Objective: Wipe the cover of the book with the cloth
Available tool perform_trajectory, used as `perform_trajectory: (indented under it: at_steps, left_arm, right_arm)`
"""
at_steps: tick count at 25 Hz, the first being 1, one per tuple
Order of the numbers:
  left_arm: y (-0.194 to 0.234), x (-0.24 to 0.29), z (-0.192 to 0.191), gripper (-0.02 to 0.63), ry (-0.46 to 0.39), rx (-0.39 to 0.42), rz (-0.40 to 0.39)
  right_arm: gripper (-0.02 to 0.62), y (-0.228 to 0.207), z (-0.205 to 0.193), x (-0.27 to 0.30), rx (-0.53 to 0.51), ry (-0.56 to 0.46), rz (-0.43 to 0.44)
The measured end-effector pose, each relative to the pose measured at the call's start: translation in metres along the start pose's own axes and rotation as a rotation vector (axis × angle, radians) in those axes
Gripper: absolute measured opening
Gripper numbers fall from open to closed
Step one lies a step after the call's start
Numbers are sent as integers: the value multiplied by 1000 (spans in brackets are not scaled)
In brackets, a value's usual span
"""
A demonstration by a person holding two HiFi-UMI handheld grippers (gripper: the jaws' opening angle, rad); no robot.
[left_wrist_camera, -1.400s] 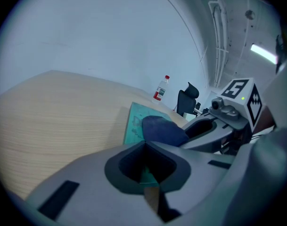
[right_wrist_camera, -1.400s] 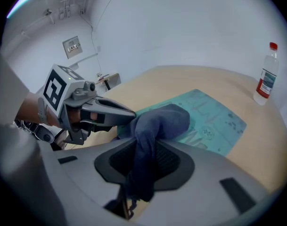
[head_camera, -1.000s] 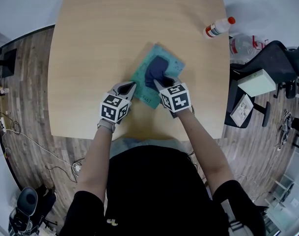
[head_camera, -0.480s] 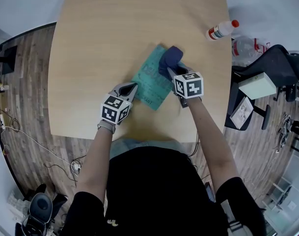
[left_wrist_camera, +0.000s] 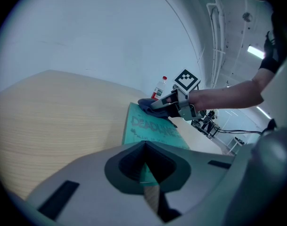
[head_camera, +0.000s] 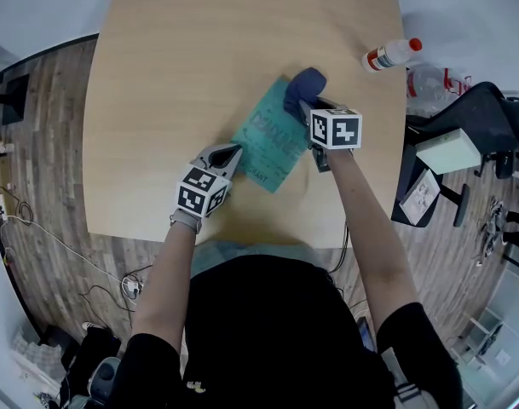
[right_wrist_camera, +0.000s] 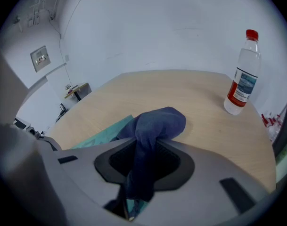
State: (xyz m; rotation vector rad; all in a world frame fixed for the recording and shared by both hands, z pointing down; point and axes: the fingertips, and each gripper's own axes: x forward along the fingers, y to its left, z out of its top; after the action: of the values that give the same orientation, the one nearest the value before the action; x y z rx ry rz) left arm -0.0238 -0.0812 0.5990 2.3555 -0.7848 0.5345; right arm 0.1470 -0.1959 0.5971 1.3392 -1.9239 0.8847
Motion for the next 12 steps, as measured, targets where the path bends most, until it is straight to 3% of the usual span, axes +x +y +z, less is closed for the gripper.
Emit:
perform_trajectory:
  at_steps: [12]
  left_arm:
    - [-1,1,1,20,-3,5,-8]
  right_arm:
    - [112,18,9,10,-26,-19,-17]
